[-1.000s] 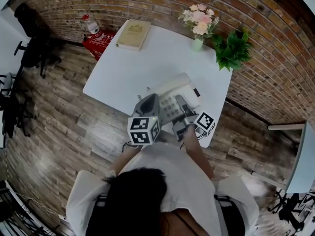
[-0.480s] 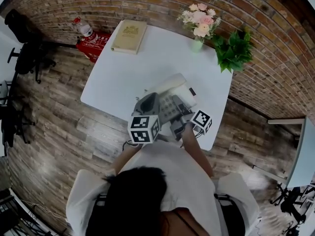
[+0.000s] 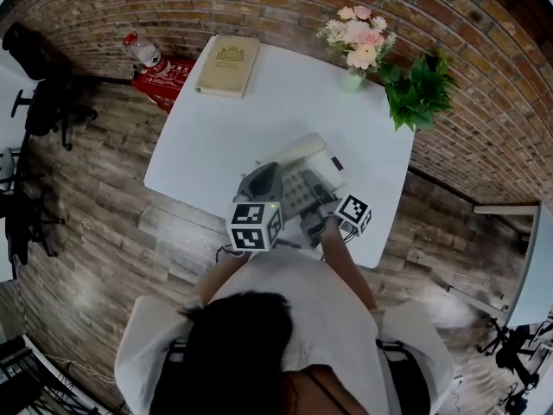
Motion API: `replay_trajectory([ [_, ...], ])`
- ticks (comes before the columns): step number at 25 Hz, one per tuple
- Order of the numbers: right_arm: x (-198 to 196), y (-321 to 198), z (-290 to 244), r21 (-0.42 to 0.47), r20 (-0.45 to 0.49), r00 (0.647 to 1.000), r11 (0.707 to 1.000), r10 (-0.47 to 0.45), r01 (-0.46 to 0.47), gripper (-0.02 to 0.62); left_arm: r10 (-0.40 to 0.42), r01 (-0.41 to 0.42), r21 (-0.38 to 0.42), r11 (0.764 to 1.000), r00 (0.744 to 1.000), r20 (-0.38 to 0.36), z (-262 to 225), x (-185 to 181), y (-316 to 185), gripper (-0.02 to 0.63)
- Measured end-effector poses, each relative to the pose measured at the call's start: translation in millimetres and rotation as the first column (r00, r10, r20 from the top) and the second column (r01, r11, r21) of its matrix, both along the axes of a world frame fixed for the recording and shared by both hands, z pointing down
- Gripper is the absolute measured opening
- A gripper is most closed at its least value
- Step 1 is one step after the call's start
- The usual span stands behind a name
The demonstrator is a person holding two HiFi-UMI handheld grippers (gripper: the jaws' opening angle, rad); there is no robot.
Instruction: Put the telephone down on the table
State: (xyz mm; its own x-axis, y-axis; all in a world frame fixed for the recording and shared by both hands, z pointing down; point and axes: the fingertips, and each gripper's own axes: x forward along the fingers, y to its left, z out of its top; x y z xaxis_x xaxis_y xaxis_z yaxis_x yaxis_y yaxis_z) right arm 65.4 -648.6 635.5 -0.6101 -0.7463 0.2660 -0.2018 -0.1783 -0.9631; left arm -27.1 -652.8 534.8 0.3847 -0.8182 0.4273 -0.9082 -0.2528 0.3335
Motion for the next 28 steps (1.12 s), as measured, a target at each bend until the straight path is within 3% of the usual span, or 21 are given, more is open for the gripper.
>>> replay_trajectory([
  [23,-3.0,-4.2,20.6,-0.014,0.012,1.0,1.0,0.023,-0.023,0.227,0.033,-0.033,-0.024,0.999,0.999,0.006,9.9,2.4,-5.7,0.025],
  [28,-1.5,-1.3,27.3,-0.031,-0.058,0.998,1.0,0.001,-0.003,0.227,0.03,-0.029,-0.021,0.999,1.0,0.006,10.8,1.5,-4.5,0.025],
])
